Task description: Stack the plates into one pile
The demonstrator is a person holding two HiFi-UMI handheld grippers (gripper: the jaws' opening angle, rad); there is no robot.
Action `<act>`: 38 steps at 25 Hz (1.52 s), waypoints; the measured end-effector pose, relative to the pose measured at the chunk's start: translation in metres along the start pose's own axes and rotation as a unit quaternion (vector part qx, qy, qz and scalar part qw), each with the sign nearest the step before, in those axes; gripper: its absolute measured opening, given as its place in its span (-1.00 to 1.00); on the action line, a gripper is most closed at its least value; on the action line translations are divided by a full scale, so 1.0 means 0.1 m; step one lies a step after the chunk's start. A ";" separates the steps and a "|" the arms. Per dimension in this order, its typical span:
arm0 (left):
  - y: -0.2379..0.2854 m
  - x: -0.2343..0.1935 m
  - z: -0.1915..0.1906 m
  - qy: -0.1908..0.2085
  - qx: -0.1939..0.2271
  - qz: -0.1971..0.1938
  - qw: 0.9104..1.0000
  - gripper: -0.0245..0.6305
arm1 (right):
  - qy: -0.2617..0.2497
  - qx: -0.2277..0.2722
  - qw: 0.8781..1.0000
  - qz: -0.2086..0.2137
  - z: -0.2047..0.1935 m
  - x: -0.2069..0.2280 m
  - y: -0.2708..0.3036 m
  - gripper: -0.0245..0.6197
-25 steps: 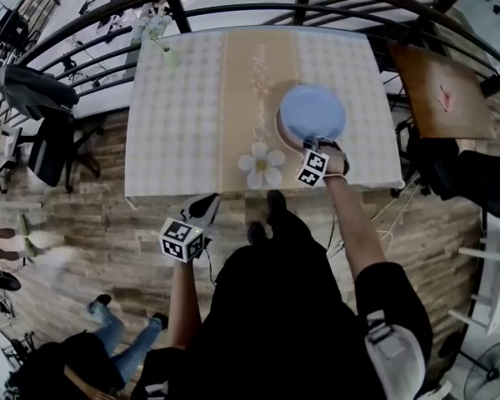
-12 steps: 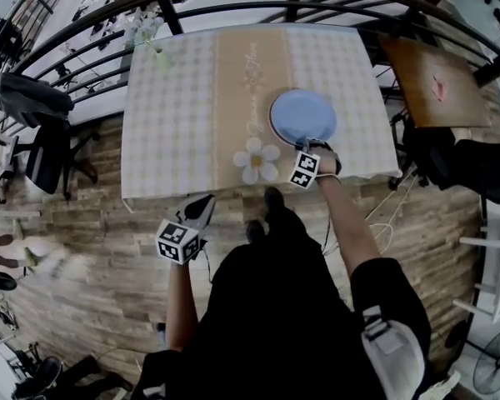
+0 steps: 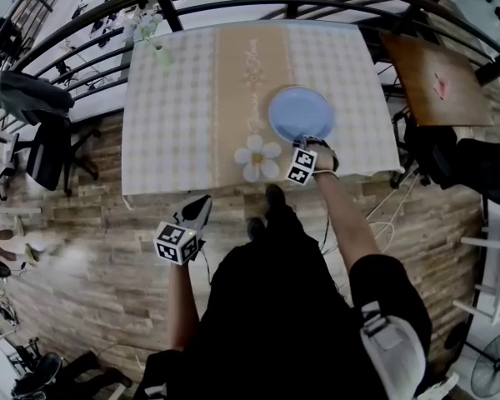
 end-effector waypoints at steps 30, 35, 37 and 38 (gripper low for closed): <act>0.22 0.10 0.09 0.014 0.006 -0.055 0.998 -0.92 | 0.108 0.012 0.994 0.004 -0.35 0.06 -0.57 -0.93; 0.27 0.13 0.08 0.014 0.005 -0.065 0.998 -0.92 | 0.155 0.015 0.987 0.036 -0.51 -0.03 -0.65 -0.93; 0.29 0.14 0.10 0.014 0.004 -0.070 0.997 -0.92 | 0.172 0.017 0.984 0.048 -0.57 -0.07 -0.66 -0.93; 0.30 0.14 0.11 0.015 0.003 -0.072 0.997 -0.92 | 0.179 0.020 0.982 0.051 -0.60 -0.10 -0.68 -0.93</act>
Point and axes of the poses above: the fingertips, and each gripper's own axes: y forward along the fingers, x to its right, z out of its top, the point moved 10 cm from there along -y, backward along the fingers, and after that the axes turned 6 degrees about y, right-handed, at the moved point
